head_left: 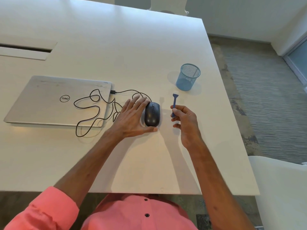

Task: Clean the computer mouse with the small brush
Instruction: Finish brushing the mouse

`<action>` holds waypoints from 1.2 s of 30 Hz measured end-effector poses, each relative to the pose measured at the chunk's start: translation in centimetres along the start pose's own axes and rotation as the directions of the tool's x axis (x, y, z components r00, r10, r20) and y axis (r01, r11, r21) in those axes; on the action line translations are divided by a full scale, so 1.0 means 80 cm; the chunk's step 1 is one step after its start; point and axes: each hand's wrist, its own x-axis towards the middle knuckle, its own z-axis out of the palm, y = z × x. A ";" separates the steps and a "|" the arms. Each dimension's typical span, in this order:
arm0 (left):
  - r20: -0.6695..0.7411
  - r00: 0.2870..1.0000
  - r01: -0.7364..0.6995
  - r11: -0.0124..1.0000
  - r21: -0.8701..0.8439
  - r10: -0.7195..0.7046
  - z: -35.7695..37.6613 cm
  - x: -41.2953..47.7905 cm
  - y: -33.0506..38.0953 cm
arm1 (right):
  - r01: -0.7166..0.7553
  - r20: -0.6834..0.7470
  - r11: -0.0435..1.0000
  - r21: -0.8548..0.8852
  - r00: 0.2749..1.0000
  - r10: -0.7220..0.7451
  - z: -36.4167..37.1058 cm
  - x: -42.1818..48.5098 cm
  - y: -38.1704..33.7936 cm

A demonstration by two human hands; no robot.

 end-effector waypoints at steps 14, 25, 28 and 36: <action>0.059 0.998 -0.029 1.000 -0.007 0.029 0.000 -0.002 0.001 | 0.059 0.055 0.979 -0.197 0.997 -0.049 0.007 0.004 -0.005; -0.269 0.963 -0.008 1.000 -0.015 0.004 -0.032 0.046 0.049 | 0.242 0.042 0.877 -0.415 0.968 -0.247 0.007 0.045 -0.016; -0.288 0.957 0.021 0.999 0.025 -0.013 -0.035 0.081 0.056 | 0.305 -0.027 0.865 -0.398 0.939 -0.344 0.006 0.071 -0.041; -0.228 0.974 0.022 0.995 0.099 0.002 -0.028 0.154 0.074 | 0.450 -0.229 0.792 -0.414 0.790 -0.568 -0.017 0.145 -0.119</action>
